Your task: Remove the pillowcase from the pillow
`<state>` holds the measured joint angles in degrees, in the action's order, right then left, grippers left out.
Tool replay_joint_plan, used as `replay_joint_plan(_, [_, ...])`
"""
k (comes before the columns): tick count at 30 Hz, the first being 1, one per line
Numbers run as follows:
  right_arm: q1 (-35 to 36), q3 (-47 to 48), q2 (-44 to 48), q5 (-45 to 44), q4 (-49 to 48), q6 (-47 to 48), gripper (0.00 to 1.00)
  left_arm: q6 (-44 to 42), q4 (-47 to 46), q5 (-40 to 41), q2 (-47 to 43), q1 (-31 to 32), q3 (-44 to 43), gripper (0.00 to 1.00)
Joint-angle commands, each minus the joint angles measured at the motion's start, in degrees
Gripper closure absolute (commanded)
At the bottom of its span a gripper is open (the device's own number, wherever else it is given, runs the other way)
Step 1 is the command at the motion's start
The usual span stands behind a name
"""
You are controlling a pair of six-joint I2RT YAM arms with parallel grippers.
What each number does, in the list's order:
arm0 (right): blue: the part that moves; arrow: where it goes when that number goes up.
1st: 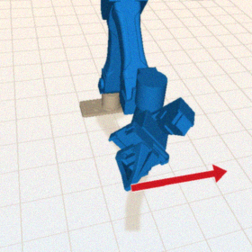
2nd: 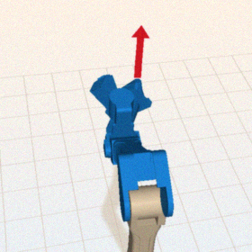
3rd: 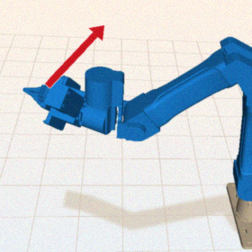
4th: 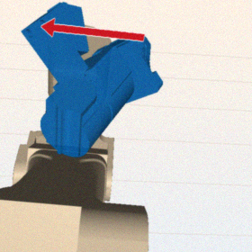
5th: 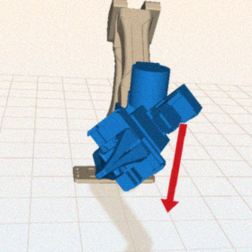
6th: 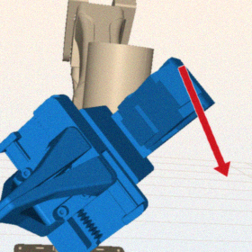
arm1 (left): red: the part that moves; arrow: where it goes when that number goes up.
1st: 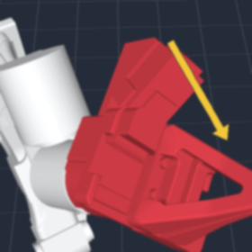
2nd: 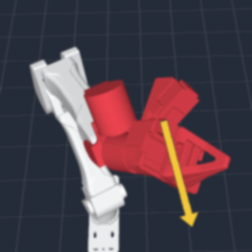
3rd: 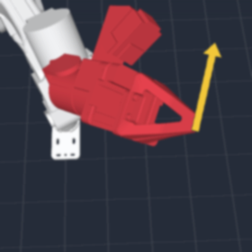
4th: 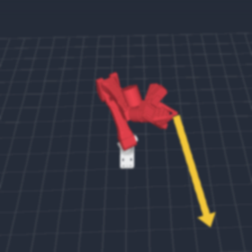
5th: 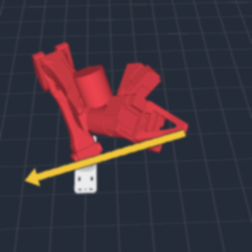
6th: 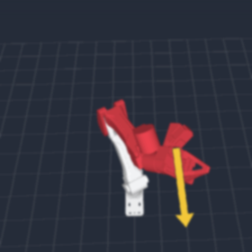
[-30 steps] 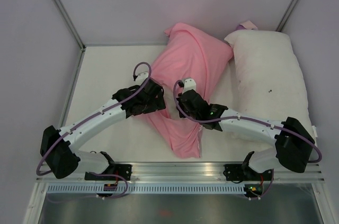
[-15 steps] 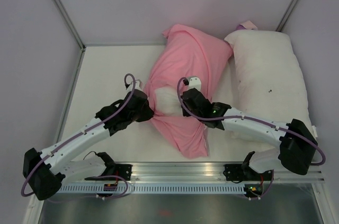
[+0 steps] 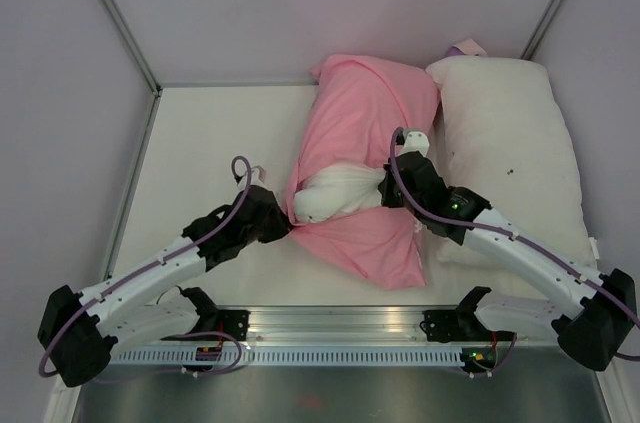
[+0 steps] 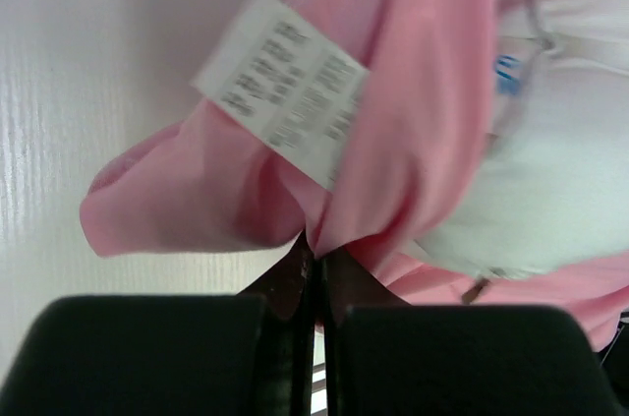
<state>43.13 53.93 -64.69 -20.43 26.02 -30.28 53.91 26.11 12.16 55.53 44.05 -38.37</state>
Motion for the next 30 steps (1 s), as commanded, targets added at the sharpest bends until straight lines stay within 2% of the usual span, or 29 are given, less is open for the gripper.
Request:
replay_joint_plan(1, [-5.68,2.58,4.48,-11.39,5.18,2.51,1.0,-0.56,9.75,6.03,0.99,-1.95,5.31,0.98])
replay_joint_plan(7, [-8.33,1.27,5.53,-10.69,5.45,2.95,1.0,3.74,11.77,9.11,0.64,-2.66,8.83,0.98])
replay_joint_plan(11, [-8.51,-1.28,5.89,0.88,-0.87,2.87,1.0,-0.2,4.84,4.28,4.14,-2.66,9.46,0.98])
replay_joint_plan(12, [-8.51,-2.5,5.36,7.96,-2.54,2.34,1.0,-1.51,3.35,2.71,5.46,-2.66,8.67,0.98])
replay_joint_plan(15, [-8.51,-3.22,0.89,19.5,-9.48,0.49,1.0,-2.93,2.28,-0.28,11.17,-2.74,2.79,0.98])
replay_joint_plan(16, [-8.42,-3.31,-0.52,25.98,-11.06,-0.03,1.0,-3.28,1.85,-0.91,12.05,-2.83,-0.71,0.98])
replay_joint_plan(18, [-8.24,-3.66,-3.95,30.6,-16.16,-1.88,1.0,-3.72,1.58,-2.14,14.6,-3.62,-4.41,0.98])
replay_joint_plan(22, [-4.03,0.11,-10.44,36.49,-17.4,-1.36,1.0,-4.43,3.16,-4.15,18.56,-6.95,-15.58,0.98])
replay_joint_plan(23, [-2.72,1.16,-11.59,38.25,-18.1,-1.18,1.0,-4.6,2.03,-10.0,19.87,-9.66,-16.46,0.96])
replay_joint_plan(25, [1.85,2.23,-14.83,43.77,-20.03,-1.09,1.0,-4.69,-0.34,-14.6,21.37,-11.88,-18.14,0.96])
replay_joint_plan(30, [11.6,2.06,-17.75,48.29,-28.1,-5.3,1.0,-8.29,2.71,-15.15,27.43,-17.41,-26.29,0.96])
